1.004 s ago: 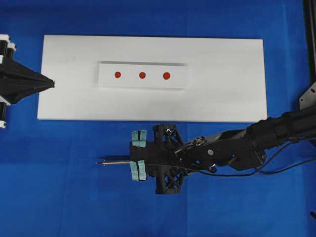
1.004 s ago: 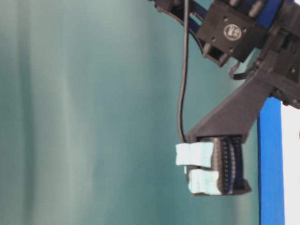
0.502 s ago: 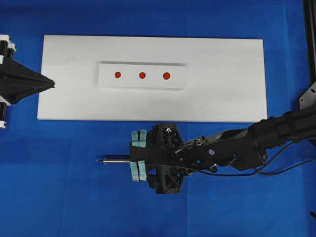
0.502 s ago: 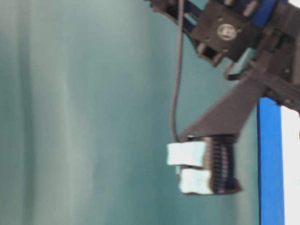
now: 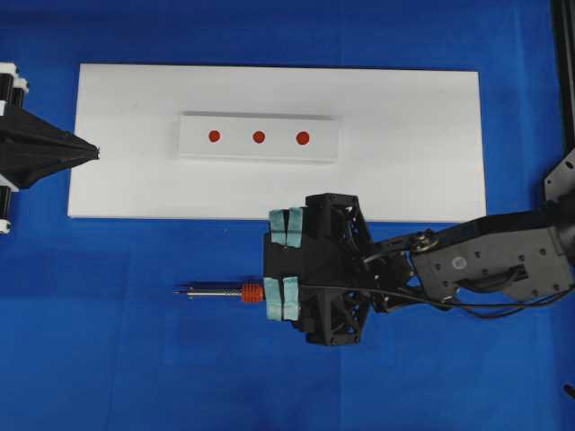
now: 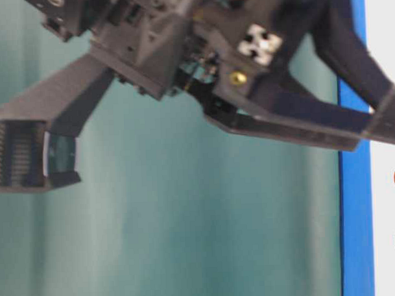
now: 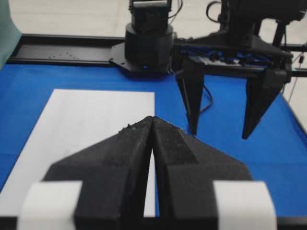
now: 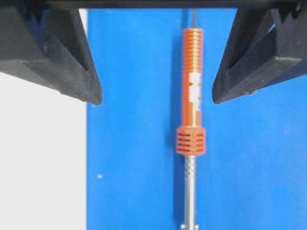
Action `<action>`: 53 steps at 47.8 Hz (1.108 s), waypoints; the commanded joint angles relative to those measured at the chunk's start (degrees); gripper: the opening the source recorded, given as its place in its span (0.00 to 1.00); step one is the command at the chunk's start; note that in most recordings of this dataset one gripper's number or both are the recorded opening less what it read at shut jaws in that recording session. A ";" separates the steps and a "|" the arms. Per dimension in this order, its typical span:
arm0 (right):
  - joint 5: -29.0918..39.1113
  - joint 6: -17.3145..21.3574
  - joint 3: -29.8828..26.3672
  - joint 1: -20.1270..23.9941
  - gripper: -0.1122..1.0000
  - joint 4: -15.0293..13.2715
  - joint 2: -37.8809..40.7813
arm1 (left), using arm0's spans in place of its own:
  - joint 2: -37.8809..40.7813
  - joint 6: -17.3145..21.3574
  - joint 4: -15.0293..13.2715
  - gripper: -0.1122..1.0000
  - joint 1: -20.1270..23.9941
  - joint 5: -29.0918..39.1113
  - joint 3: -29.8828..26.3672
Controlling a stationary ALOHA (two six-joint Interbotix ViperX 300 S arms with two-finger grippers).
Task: Touch the tip of the soldering iron to the mark.
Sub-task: 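Open the right gripper and pull it up off the iron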
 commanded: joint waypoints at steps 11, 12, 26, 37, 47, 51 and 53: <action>0.18 -1.93 -0.53 -8.09 0.85 -5.36 -2.11 | 0.18 -0.09 0.09 0.10 -0.09 -0.18 -0.62; 0.09 -2.55 -0.44 -8.96 0.85 -5.36 -2.20 | 0.26 -0.09 0.09 0.10 -0.09 -0.26 -0.62; -3.87 -9.76 0.18 -20.30 0.85 -4.66 -3.08 | 0.35 -0.09 0.09 0.10 0.00 -0.18 -0.53; -3.16 -10.02 2.46 -21.01 0.85 -4.75 -6.94 | 0.26 -0.09 0.09 0.10 0.00 0.00 -0.62; -2.90 -10.20 10.02 -21.18 0.85 -4.83 -18.63 | 0.00 -0.26 0.09 0.10 -0.09 0.00 -0.70; -3.52 -10.11 14.06 -21.27 0.85 -4.83 -23.91 | 0.00 -0.70 0.18 0.10 0.00 0.00 -0.70; -3.96 -10.02 16.00 -21.45 0.85 -4.75 -26.46 | 0.00 -0.79 0.09 0.10 -0.09 0.00 -0.70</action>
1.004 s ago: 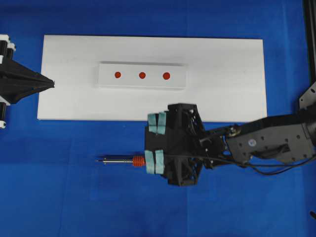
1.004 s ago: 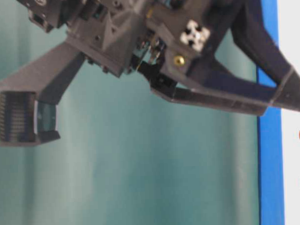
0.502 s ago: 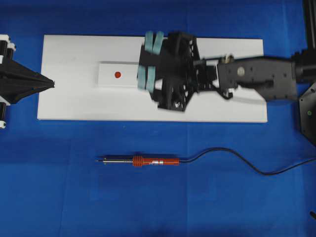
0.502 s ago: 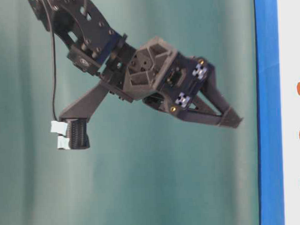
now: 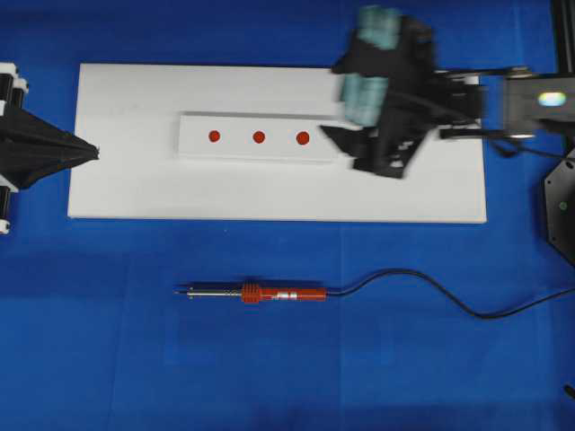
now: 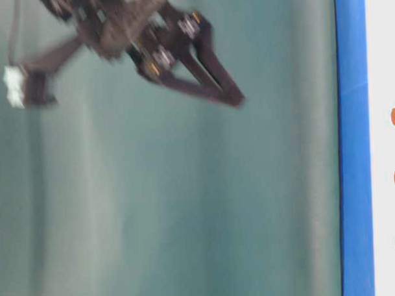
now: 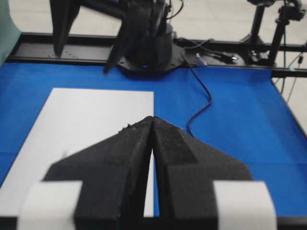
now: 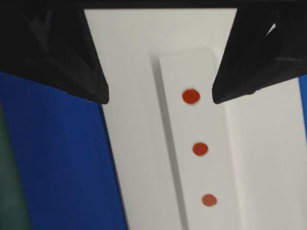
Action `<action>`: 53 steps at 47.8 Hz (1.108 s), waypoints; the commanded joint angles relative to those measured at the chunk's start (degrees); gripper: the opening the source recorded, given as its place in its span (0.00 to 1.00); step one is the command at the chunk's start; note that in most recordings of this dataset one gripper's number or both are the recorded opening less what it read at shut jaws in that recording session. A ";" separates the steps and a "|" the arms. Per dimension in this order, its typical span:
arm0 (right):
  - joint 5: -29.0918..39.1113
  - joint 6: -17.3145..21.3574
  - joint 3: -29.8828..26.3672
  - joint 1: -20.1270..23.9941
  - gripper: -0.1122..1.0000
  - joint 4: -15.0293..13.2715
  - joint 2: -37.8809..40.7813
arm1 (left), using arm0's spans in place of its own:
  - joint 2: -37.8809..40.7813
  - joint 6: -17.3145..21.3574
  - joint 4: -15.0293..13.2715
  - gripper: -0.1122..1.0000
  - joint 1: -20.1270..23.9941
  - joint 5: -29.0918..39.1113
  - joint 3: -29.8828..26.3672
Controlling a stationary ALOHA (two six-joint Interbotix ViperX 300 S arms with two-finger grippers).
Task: Touch the tip of the soldering iron to the mark.
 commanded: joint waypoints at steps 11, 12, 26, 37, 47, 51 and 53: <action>-1.41 0.44 11.78 -0.18 0.85 0.09 -20.04 | 0.18 0.00 0.00 0.10 -0.09 -0.26 -0.62; -1.41 0.44 12.57 -0.18 0.85 0.09 -21.27 | 0.18 0.00 0.00 0.10 -0.18 -0.26 -0.62; -6.59 0.97 24.79 -0.18 0.85 0.97 -36.74 | 0.18 0.00 0.00 0.10 -0.09 -0.35 -0.62; -13.36 1.58 33.66 -1.14 0.84 2.64 -42.36 | 0.18 0.00 0.00 0.10 -0.18 -0.44 -0.62; -17.84 3.34 38.14 -3.96 0.83 2.90 -43.07 | 0.35 0.00 0.00 0.10 -0.18 -0.53 -0.62; -19.51 3.34 38.67 -4.13 0.82 2.90 -42.89 | 0.53 -0.09 0.00 0.10 -0.18 -0.53 -0.53; -20.04 3.43 38.76 -4.22 0.82 2.90 -42.89 | 0.44 0.00 0.00 0.10 -0.09 -0.53 -0.53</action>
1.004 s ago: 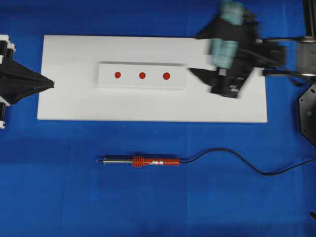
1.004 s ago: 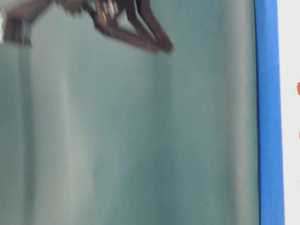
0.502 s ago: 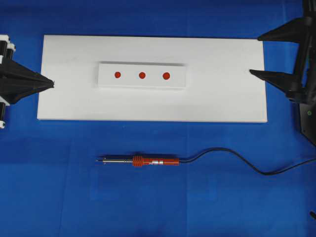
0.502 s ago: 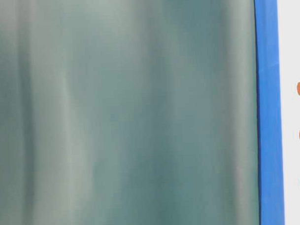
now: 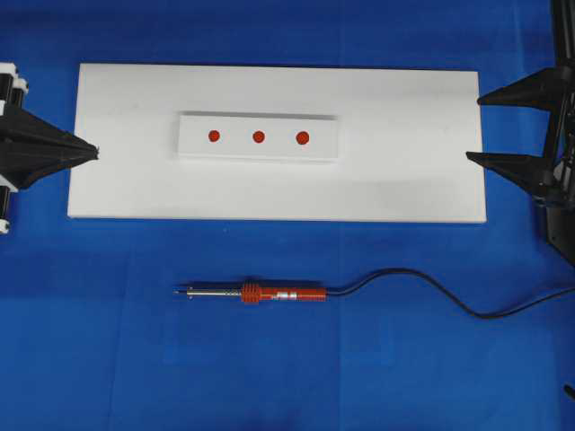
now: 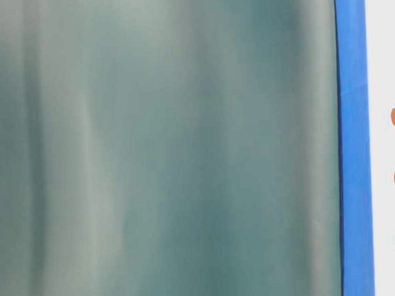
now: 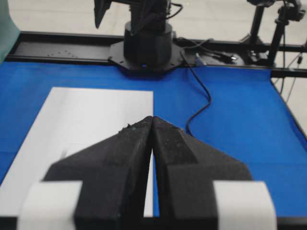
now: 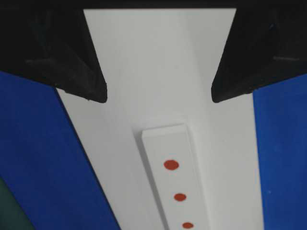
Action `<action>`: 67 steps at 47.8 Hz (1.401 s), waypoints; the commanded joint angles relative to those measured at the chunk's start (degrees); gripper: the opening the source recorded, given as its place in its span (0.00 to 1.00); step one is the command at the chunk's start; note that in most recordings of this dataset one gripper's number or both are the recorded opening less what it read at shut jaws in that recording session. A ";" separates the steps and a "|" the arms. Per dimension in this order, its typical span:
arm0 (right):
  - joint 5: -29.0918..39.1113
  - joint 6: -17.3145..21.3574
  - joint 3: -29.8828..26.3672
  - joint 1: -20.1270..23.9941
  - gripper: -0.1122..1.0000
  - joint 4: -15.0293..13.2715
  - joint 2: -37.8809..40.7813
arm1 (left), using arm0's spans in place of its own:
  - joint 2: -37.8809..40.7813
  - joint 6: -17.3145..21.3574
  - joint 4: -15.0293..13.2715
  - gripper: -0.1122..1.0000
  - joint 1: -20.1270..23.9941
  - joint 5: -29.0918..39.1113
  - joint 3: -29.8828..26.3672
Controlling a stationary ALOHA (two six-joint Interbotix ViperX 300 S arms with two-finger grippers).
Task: Touch the tip of the soldering iron to the mark.
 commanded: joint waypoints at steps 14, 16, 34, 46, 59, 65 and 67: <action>-2.29 0.18 -0.44 0.09 0.82 0.09 0.62 | 0.53 -0.09 0.09 0.10 -0.18 -0.44 -0.53; -2.29 0.18 -0.44 0.09 0.82 0.09 0.62 | 0.53 0.00 0.18 0.10 -0.18 -0.44 -0.53; -2.29 0.18 -0.44 0.53 0.82 0.09 0.62 | 0.53 0.00 0.09 0.10 -0.18 -0.26 -0.53; -2.29 0.09 -0.53 1.23 0.82 0.09 0.53 | 0.53 0.00 0.09 0.10 -0.09 -0.26 -0.53; -2.29 0.09 -0.53 1.85 0.82 0.09 0.53 | 0.53 0.00 0.09 0.10 -0.18 -0.26 -0.53; -2.29 0.09 -0.62 1.85 0.82 0.09 0.44 | 0.53 0.00 0.09 0.10 -0.18 -0.26 -0.53; -2.29 0.09 -0.62 1.85 0.82 0.09 0.44 | 0.53 0.00 0.09 0.10 -0.18 -0.26 -0.62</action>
